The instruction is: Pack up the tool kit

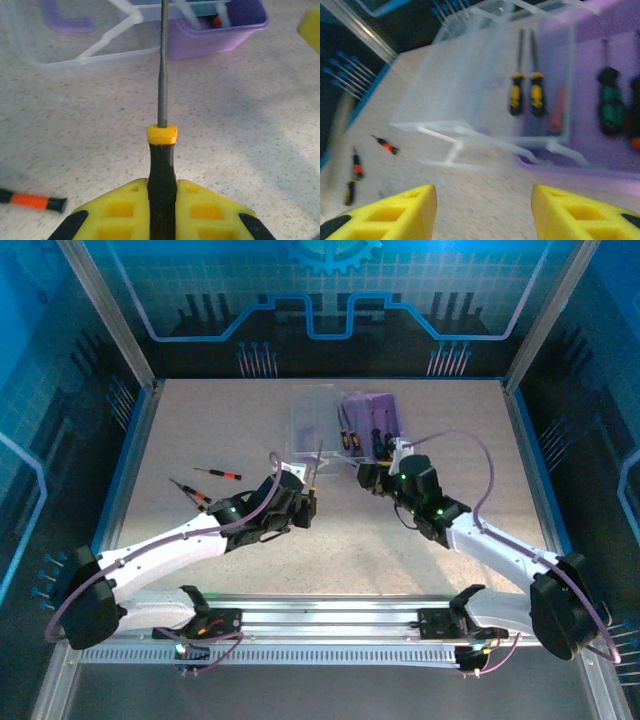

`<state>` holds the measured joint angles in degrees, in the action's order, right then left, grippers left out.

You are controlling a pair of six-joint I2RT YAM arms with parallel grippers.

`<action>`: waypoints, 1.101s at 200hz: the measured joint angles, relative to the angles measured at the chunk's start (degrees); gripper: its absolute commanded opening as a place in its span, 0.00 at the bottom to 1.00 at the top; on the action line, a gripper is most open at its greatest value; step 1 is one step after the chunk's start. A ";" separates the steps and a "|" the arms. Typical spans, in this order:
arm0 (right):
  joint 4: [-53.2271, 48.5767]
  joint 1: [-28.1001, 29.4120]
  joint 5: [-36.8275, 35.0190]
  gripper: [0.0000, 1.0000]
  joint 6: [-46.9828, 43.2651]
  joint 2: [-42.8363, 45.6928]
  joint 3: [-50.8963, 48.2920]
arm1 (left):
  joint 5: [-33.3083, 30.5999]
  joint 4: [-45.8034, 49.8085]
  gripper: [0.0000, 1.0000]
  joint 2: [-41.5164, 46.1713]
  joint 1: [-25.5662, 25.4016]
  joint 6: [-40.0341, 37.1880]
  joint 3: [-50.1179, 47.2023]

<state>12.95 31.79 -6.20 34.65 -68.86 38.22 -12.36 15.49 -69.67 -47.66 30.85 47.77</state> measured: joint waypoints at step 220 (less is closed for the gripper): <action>3.85 -0.68 17.77 0.06 16.37 -16.28 14.01 | 0.85 -8.20 0.15 -1.86 -4.61 -1.09 -3.67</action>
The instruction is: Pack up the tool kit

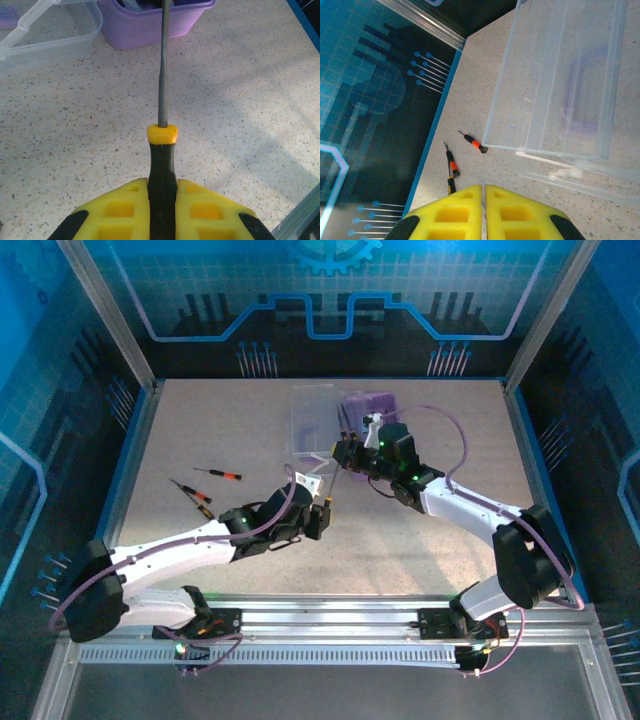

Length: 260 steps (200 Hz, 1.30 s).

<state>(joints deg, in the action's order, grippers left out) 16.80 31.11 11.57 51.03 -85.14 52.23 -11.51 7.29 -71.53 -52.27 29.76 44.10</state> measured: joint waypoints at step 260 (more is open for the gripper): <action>-31.50 -16.57 -5.70 0.05 -27.76 -32.22 53.79 | -11.93 14.21 0.64 16.26 0.68 0.28 -3.13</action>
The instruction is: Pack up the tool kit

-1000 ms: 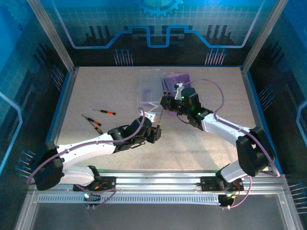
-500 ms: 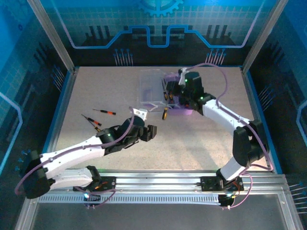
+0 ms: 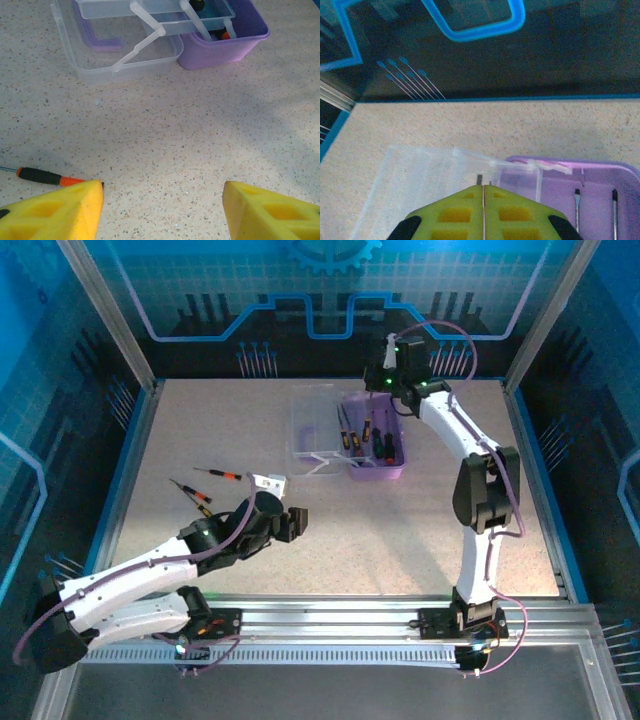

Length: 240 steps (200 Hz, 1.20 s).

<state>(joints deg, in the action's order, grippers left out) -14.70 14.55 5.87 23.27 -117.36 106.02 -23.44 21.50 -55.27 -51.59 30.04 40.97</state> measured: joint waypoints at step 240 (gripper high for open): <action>-13.51 1.53 2.54 0.29 -2.12 -12.70 11.74 | -1.84 1.01 0.67 2.25 1.36 1.55 -2.58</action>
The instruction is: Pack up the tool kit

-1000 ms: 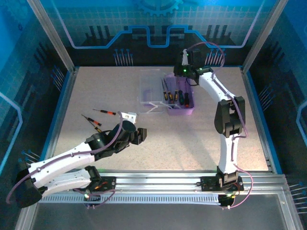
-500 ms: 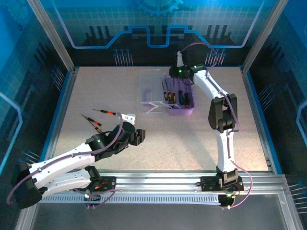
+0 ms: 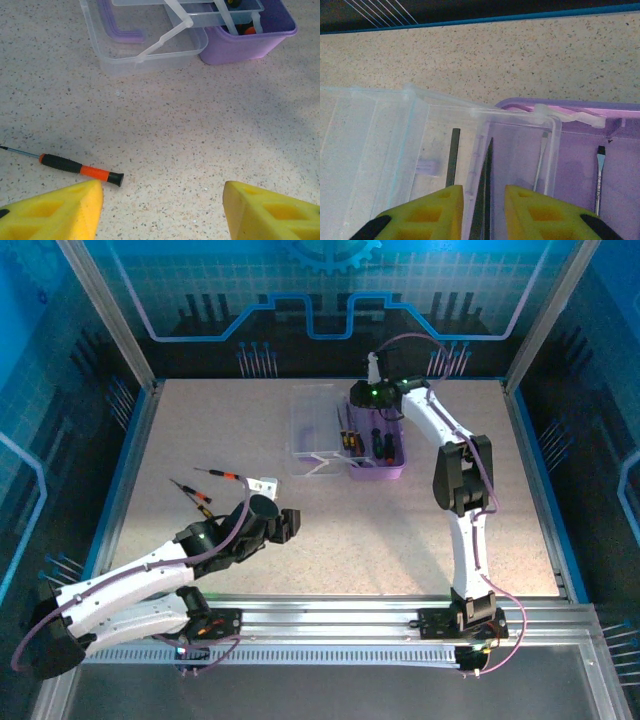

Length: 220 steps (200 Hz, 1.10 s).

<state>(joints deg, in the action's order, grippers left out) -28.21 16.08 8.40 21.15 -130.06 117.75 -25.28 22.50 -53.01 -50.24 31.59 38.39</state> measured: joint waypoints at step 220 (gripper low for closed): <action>49.75 16.50 -17.33 0.47 6.58 61.88 -91.73 | -3.91 8.74 0.74 -6.54 35.98 21.14 -2.01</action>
<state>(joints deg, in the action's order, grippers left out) 21.54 32.58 -8.93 27.73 -68.18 26.02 -29.19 31.24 -59.55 -14.26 52.73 36.38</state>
